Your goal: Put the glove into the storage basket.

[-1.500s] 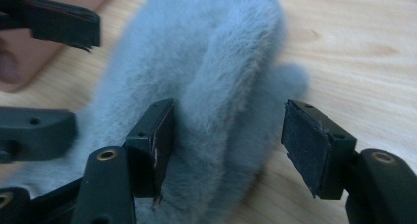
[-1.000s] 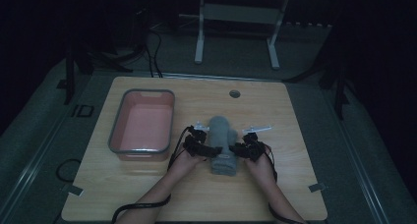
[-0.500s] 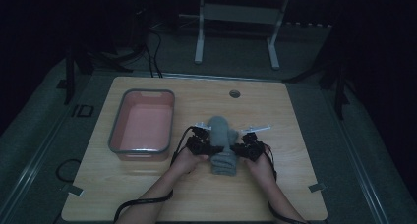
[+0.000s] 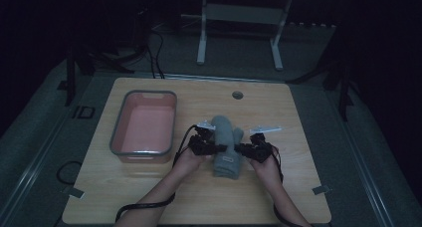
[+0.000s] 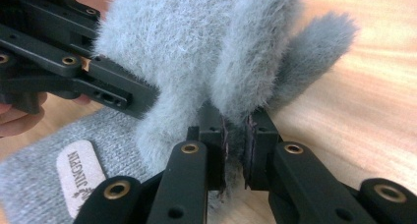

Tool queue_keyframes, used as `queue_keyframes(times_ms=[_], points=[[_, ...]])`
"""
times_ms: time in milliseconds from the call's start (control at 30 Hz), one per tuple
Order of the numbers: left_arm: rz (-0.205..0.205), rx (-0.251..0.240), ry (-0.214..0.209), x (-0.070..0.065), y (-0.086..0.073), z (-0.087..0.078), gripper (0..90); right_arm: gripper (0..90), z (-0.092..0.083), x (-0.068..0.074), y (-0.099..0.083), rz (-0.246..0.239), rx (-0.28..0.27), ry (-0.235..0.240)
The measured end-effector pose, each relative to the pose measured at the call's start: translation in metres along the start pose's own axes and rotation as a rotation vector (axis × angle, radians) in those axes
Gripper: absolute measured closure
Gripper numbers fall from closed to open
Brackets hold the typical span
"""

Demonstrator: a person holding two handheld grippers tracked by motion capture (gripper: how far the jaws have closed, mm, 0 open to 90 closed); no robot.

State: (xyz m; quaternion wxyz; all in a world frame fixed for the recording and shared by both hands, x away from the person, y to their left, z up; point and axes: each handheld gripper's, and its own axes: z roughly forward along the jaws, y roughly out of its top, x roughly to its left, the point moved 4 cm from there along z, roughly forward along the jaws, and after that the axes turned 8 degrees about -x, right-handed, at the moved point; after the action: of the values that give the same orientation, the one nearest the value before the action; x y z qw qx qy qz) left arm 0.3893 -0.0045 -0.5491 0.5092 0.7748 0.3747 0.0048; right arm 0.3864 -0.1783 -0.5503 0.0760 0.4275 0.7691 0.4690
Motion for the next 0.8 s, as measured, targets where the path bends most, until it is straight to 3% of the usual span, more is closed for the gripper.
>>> queue_keyframes(times_ms=[167,200,433,800], points=[[0.014,-0.016,-0.007,-0.003,0.010,-0.010,76.5,81.7,-0.009,0.007,0.012,-0.007,-0.035,0.014],[0.025,-0.033,-0.014,-0.005,0.018,-0.019,76.5,81.7,-0.009,0.007,0.012,-0.007,-0.035,0.014],[0.060,-0.066,-0.024,-0.006,0.040,-0.045,76.4,81.9,-0.023,0.026,0.045,-0.023,-0.104,0.051],[0.107,-0.092,0.013,0.008,0.073,-0.098,76.4,82.0,-0.016,0.059,0.094,-0.069,-0.146,0.097]])
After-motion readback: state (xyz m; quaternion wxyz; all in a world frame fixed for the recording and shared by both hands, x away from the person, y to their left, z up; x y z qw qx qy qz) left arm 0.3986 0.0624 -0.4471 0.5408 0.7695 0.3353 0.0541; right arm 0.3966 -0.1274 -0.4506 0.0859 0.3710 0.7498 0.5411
